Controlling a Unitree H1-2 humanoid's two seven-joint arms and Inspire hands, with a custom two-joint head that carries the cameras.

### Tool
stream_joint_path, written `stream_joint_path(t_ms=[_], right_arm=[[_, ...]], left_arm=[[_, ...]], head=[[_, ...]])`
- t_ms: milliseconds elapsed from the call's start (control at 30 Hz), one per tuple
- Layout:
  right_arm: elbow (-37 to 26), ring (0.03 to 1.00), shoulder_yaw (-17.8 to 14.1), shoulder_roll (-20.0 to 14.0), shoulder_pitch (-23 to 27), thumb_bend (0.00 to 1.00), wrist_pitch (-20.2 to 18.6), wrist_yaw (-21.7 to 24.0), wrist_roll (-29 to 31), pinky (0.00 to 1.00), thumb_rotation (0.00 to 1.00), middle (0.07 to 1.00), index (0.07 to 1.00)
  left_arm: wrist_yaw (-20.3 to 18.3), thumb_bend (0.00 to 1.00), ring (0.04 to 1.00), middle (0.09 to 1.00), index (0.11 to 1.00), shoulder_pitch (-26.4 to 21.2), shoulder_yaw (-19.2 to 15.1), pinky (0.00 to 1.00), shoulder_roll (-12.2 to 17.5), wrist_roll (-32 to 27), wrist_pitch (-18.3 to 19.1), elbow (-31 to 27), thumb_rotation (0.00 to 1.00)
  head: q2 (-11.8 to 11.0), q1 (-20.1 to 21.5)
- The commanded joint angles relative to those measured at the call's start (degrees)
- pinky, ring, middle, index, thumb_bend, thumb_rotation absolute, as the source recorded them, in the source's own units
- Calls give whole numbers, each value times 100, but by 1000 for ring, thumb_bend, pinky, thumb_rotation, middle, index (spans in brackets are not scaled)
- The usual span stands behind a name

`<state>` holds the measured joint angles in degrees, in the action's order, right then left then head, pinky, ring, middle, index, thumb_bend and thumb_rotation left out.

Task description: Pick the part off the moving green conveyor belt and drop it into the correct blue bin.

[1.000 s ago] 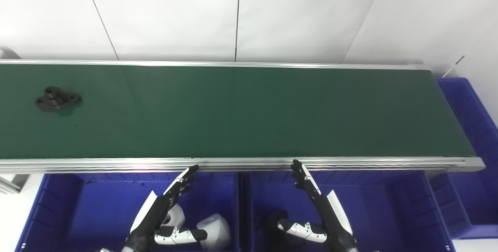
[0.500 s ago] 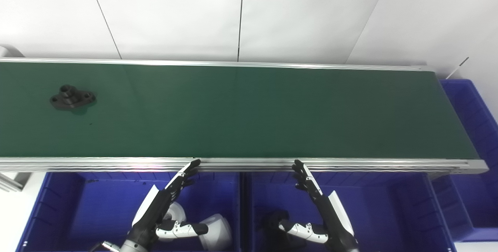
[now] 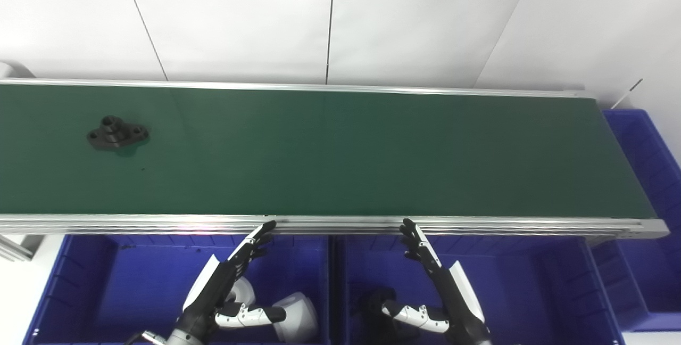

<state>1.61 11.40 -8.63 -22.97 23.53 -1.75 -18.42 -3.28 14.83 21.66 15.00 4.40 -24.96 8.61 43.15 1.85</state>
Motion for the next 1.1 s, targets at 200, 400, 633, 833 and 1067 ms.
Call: stream_joint_path(t_ms=[200, 400, 633, 833, 1067], right_arm=[[-10, 918, 13, -254, 18, 875, 337, -135, 105, 849, 664, 961, 998], [134, 922, 188, -493, 22, 867, 338, -434, 239, 860, 664, 961, 1000], [263, 924, 414, -653, 59, 877, 339, -721, 257, 864, 671, 958, 1000], [331, 909, 532, -692, 70, 884, 339, -889, 236, 846, 654, 952, 999], [427, 908, 734, -798, 130, 898, 339, -1121, 181, 821, 660, 949, 995]], left_arm=[[323, 912, 935, 978, 993, -68, 248, 877, -63, 209, -197, 26, 515], [600, 934, 926, 972, 982, -34, 439, 842, -152, 426, -197, 103, 512], [930, 933, 916, 959, 979, -82, 679, 825, -89, 525, -197, 191, 499], [1131, 946, 909, 956, 970, -155, 854, 817, -20, 502, -197, 281, 491], [1343, 954, 904, 950, 966, -216, 1040, 810, 50, 493, -197, 396, 509]], head=[[-399, -976], [-700, -1288], [-912, -1211], [-1141, -1101], [-1388, -1043]])
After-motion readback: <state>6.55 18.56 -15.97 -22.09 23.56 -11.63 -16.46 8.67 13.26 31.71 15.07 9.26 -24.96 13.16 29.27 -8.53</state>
